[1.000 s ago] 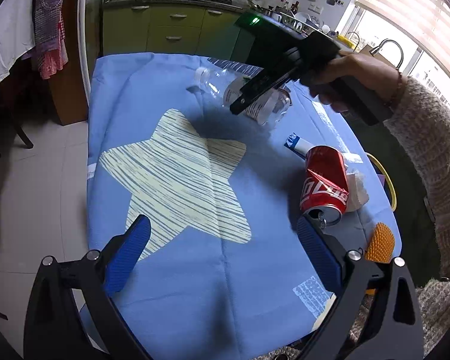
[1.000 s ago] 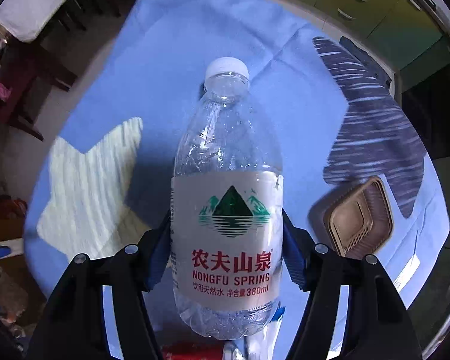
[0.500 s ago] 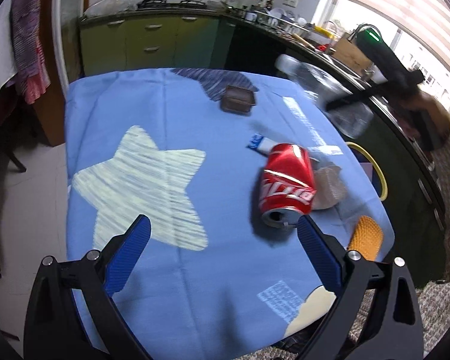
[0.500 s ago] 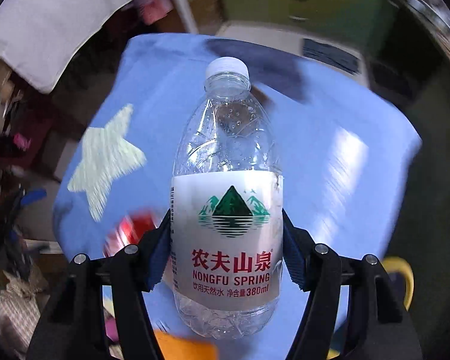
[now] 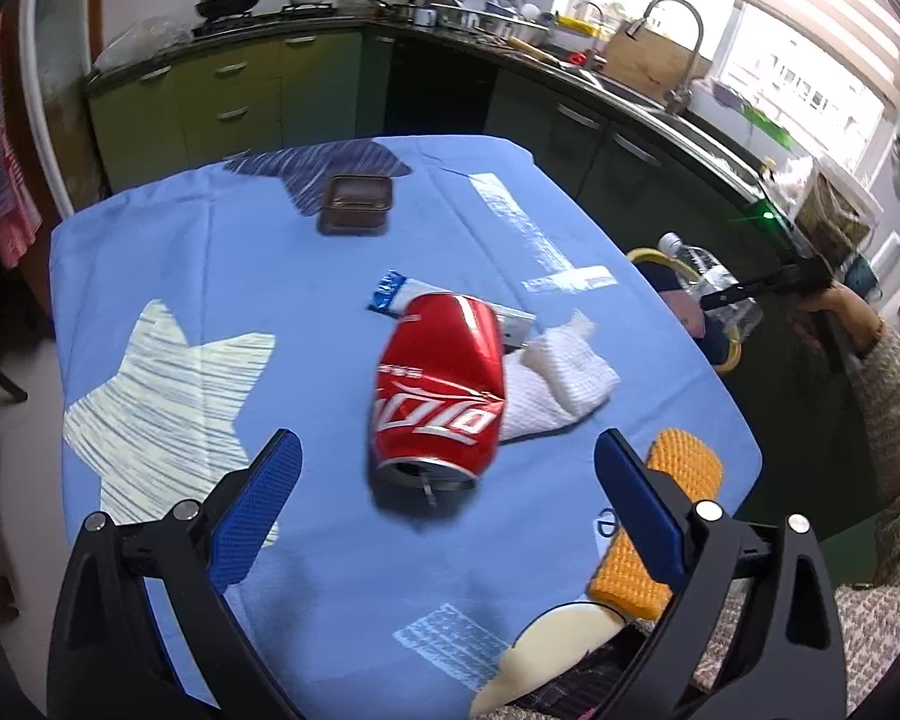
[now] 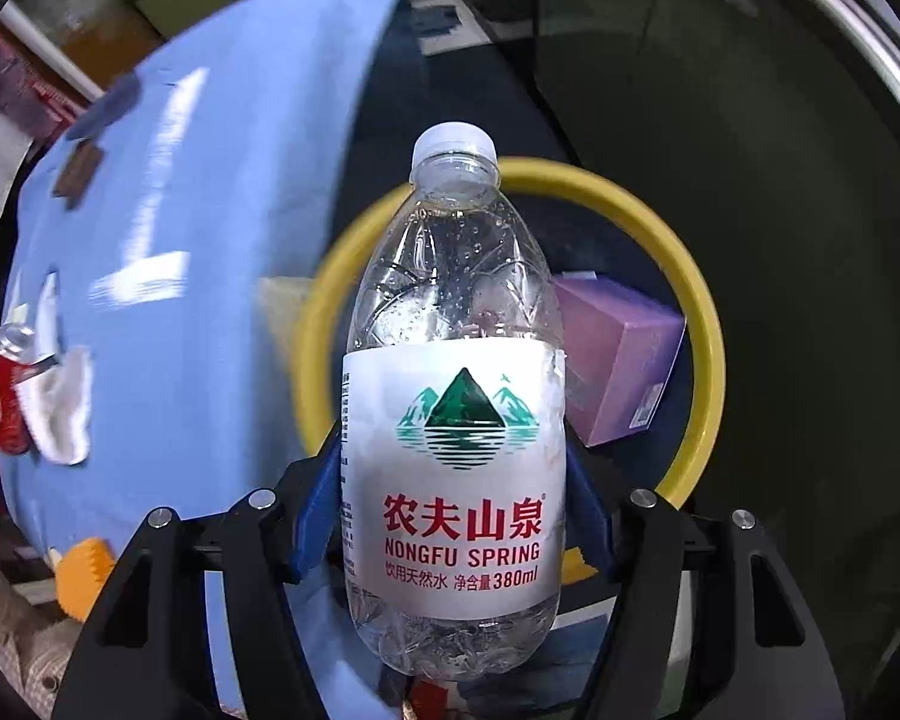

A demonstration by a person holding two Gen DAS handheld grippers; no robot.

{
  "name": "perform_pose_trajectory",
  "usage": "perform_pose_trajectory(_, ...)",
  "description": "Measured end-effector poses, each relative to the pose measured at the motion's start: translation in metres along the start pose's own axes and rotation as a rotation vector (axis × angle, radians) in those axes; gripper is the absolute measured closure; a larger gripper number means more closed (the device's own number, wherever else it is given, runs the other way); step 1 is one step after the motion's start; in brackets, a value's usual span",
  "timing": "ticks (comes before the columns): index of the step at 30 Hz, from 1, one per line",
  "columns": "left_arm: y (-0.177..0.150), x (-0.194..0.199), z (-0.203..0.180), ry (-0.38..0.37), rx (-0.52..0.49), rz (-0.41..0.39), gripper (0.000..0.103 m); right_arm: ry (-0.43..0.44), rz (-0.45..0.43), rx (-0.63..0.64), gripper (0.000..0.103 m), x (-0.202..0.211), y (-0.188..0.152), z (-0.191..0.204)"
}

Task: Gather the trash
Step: 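Carry the water bottle over the yellow bin and open the right gripper, then grasp the red Coca-Cola can with the left gripper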

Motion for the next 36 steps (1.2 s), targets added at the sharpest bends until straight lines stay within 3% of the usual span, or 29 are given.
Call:
perform_pose_trajectory(4, 0.0, -0.002, -0.008, 0.019, -0.025, 0.015, 0.01, -0.081, 0.008, 0.002, 0.037, -0.019, 0.001, -0.022)
perform_pose_trajectory(5, 0.0, -0.001, -0.008, 0.02, -0.027, 0.016, 0.01, -0.103, -0.006, -0.006, 0.029, -0.019, 0.001, -0.029)
perform_pose_trajectory(6, -0.001, 0.0, -0.008, 0.021, -0.027, 0.017, 0.01, -0.106, -0.016, -0.013, 0.021, -0.017, 0.002, -0.032)
perform_pose_trajectory(11, 0.001, -0.005, -0.003, 0.031, -0.017, 0.029, 0.01, -0.06, -0.083, -0.072, 0.02, 0.008, -0.012, -0.046)
perform_pose_trajectory(20, 0.009, -0.039, 0.007, 0.038, -0.016, 0.111, 0.01, 0.045, -0.197, -0.039, 0.02, 0.058, -0.05, -0.005)
perform_pose_trajectory(27, 0.021, -0.084, 0.014, 0.024, -0.037, 0.207, 0.01, 0.091, -0.2, 0.03, 0.02, 0.059, -0.055, 0.044)
perform_pose_trajectory(32, 0.02, -0.11, 0.028, 0.001, 0.0, 0.283, 0.01, 0.105, -0.194, 0.058, 0.02, 0.056, -0.057, 0.056)
perform_pose_trajectory(36, 0.019, -0.116, 0.031, -0.012, 0.016, 0.3, 0.01, 0.111, -0.189, 0.064, 0.02, 0.052, -0.055, 0.06)
Point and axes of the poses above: each gripper's, at about its wrist camera, not at the fingertips, and x roughly against the way its jaws point, z to its left, y to its top, the point moved 9 cm from there along -x, roughly the way its jaws point, and after that the axes turned 11 degrees about -y, right-handed, at the moved point
